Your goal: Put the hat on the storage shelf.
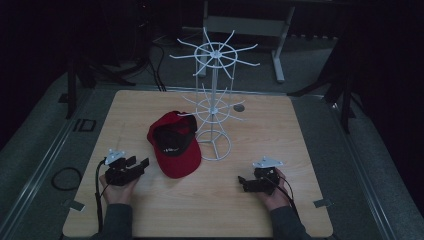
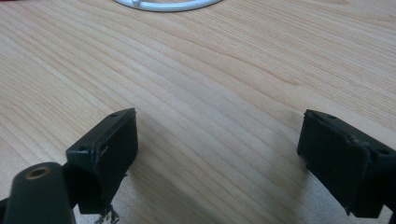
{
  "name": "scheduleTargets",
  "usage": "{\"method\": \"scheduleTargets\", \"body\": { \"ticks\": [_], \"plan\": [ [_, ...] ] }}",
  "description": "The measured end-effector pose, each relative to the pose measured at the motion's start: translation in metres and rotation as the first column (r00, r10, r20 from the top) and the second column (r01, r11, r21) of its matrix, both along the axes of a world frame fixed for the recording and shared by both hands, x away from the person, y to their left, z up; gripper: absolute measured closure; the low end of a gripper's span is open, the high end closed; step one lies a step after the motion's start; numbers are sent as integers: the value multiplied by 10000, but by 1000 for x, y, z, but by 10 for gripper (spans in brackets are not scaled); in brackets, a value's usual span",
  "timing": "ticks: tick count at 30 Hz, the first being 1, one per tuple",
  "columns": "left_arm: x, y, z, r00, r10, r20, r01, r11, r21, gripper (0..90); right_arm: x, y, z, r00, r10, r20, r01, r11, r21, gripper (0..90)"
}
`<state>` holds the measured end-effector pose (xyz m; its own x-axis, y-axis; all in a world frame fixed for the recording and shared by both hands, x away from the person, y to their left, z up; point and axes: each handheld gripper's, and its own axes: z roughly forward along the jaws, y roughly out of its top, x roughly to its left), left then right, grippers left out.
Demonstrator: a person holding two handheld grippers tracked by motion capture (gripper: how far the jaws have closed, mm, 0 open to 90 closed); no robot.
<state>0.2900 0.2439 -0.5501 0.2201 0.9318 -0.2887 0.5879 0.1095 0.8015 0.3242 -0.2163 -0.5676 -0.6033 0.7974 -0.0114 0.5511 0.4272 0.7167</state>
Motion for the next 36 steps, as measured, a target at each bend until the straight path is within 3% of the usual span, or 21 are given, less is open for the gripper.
{"method": "scheduleTargets", "body": {
  "ticks": [15,16,18,22,28,33,36],
  "plan": [
    [-7,-12,7,9970,-678,370,688,9972,-276,416,0,0,0,10000,7,-5,-7,10000,2,121],
    [-8,-12,8,9962,-756,423,769,9965,-312,417,0,0,0,10000,8,-5,-8,10000,1,121],
    [-9,-15,12,9942,-967,470,968,9953,6,425,0,0,0,10000,8,-5,-8,10000,0,121],
    [-12,-16,20,9896,-1266,676,1291,9910,-343,451,0,0,0,10000,8,-6,-8,10000,1,121],
    [-18,-23,27,9820,-1633,946,1687,9843,-519,466,0,0,0,10000,4,-5,-4,10000,4,121],
    [-18,-31,24,9781,-1943,749,1990,9781,-612,465,0,0,0,10000,13,-5,-13,10000,1,121],
    [-16,-38,18,9772,-2092,363,2109,9761,-524,466,0,0,0,10000,13,-6,-13,10000,1,121]
  ]
}}
